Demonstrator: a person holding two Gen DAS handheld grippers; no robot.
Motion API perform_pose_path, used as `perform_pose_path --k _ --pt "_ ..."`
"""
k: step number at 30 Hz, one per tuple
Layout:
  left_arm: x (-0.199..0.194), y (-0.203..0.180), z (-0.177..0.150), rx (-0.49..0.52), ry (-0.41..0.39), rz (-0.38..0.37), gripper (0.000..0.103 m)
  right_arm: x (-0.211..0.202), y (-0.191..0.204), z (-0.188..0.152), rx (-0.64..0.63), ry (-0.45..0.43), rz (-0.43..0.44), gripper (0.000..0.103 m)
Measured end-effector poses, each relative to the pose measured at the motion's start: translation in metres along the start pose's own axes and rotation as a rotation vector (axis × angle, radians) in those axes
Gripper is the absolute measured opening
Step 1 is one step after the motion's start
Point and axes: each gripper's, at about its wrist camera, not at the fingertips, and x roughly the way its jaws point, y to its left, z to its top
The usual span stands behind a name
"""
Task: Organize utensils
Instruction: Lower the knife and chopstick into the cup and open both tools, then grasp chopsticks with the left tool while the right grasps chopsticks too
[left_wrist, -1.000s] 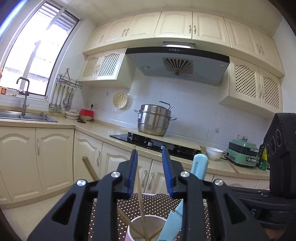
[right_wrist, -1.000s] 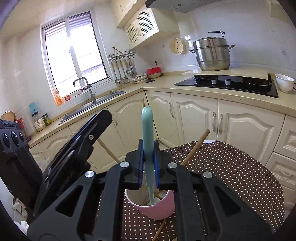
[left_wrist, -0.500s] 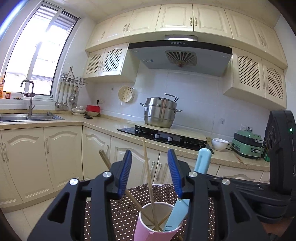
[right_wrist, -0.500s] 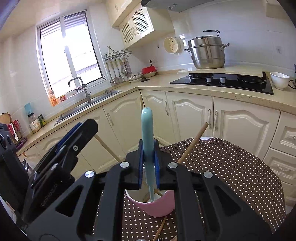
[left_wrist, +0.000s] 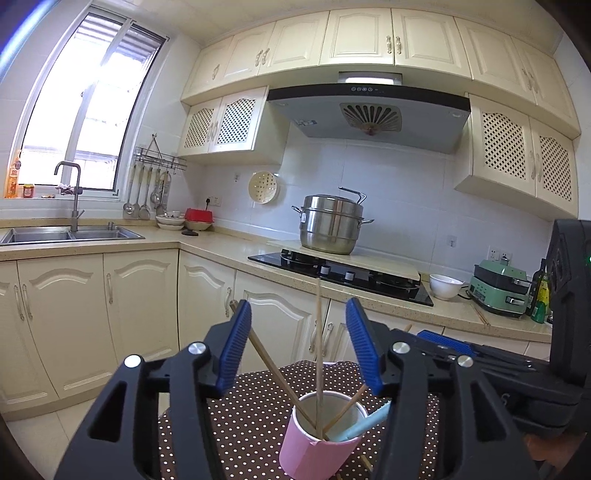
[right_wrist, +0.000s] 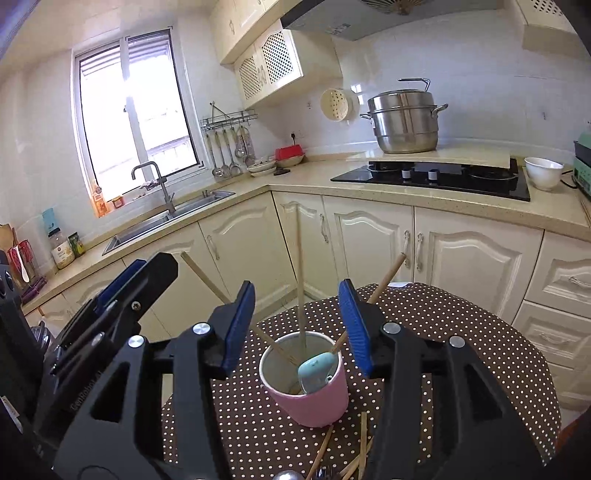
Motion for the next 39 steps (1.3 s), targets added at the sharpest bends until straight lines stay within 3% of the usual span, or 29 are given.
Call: perform_pose_path --k 13,20,25,32,39 --pt "-0.042 -0.009 0.006 0.025 -0.008 0.000 0.057 -0.040 0.005 -0.007 0.009 -0.024 -0.013 0.050" --pt "-0.056 -0.019 -0.003 0.046 0.061 -0.031 0.061 -0.060 -0.001 -0.025 0.018 -0.011 -0.033 0.051" --pt "-0.047 -0.028 -0.021 0.068 0.225 -0.097 0.062 -0.069 -0.012 -0.045 0.026 0.020 -0.076 0.052" --pt "-0.018 -0.039 -0.065 0.128 0.480 -0.126 0.062 -0.076 -0.036 -0.086 0.049 0.083 -0.140 0.055" --pt "0.007 -0.054 -0.128 0.279 0.747 -0.153 0.062 -0.073 -0.063 -0.134 0.111 0.163 -0.164 0.056"
